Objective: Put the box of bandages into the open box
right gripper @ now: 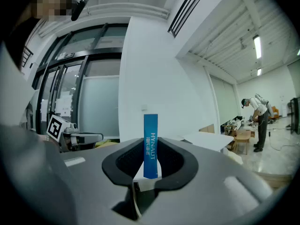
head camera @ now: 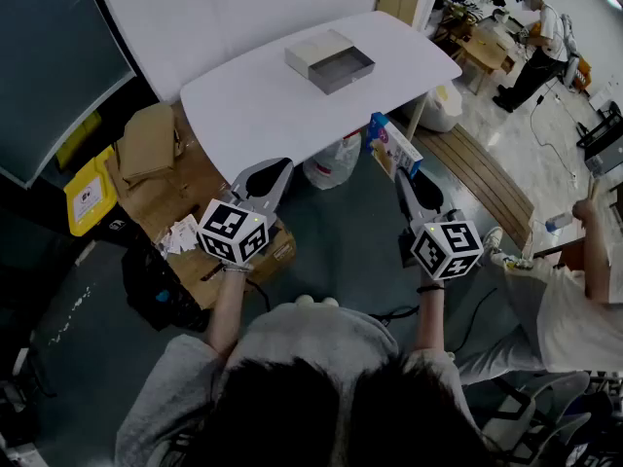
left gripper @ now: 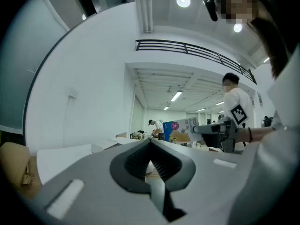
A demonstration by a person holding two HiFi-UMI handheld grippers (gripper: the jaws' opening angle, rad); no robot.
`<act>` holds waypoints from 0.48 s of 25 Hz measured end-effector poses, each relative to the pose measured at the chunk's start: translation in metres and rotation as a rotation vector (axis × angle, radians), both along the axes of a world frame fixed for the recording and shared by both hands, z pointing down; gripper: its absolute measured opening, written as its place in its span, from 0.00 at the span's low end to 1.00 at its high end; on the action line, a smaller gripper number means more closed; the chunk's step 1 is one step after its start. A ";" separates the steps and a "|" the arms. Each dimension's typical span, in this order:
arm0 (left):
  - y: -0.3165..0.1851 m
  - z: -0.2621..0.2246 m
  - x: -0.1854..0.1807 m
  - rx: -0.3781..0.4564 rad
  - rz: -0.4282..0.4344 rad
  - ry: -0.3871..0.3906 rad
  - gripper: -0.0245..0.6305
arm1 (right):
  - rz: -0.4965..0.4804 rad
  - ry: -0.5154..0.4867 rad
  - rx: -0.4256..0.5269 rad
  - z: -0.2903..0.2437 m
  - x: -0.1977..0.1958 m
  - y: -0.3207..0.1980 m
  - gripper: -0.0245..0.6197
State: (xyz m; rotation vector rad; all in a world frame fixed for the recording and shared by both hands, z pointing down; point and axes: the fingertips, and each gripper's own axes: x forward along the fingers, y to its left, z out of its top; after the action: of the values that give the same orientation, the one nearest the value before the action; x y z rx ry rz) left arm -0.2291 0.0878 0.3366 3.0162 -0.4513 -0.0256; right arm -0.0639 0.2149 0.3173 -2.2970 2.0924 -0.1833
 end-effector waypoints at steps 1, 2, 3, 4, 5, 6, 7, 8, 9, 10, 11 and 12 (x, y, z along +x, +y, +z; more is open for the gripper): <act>0.002 0.000 0.001 -0.001 0.002 0.000 0.03 | 0.001 0.000 -0.001 0.000 0.001 0.002 0.18; 0.004 0.000 0.002 -0.001 0.004 0.000 0.03 | 0.002 0.000 -0.001 0.000 0.001 0.004 0.18; 0.005 -0.001 0.003 -0.002 0.006 0.000 0.03 | 0.003 0.000 -0.001 0.001 0.002 0.005 0.18; 0.005 -0.001 0.004 -0.001 0.007 0.000 0.03 | 0.004 -0.001 -0.002 0.001 0.003 0.005 0.18; 0.005 -0.001 0.004 -0.001 0.007 -0.001 0.03 | 0.005 -0.002 -0.002 0.001 0.004 0.006 0.18; 0.005 -0.001 0.005 -0.001 0.007 -0.001 0.03 | 0.006 -0.003 -0.003 0.002 0.005 0.006 0.18; 0.005 -0.001 0.005 -0.001 0.007 -0.001 0.03 | 0.007 -0.003 -0.004 0.002 0.005 0.006 0.18; 0.005 -0.001 0.006 -0.001 0.007 -0.001 0.03 | 0.007 -0.004 -0.005 0.002 0.006 0.007 0.18; 0.006 -0.001 0.006 -0.001 0.006 -0.001 0.03 | 0.006 -0.004 -0.006 0.002 0.007 0.007 0.18; 0.006 -0.002 0.007 -0.001 0.005 -0.001 0.03 | 0.005 -0.004 -0.006 0.002 0.008 0.008 0.18; 0.007 -0.003 0.009 -0.001 0.003 -0.001 0.03 | 0.004 -0.005 -0.006 0.001 0.010 0.008 0.18; 0.007 -0.004 0.010 -0.001 0.002 -0.001 0.03 | 0.003 -0.006 -0.006 0.001 0.012 0.009 0.18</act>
State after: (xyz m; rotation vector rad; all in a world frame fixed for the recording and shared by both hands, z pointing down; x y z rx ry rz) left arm -0.2187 0.0949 0.3326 3.0154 -0.4482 -0.0243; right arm -0.0521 0.2237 0.3180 -2.3001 2.0881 -0.1974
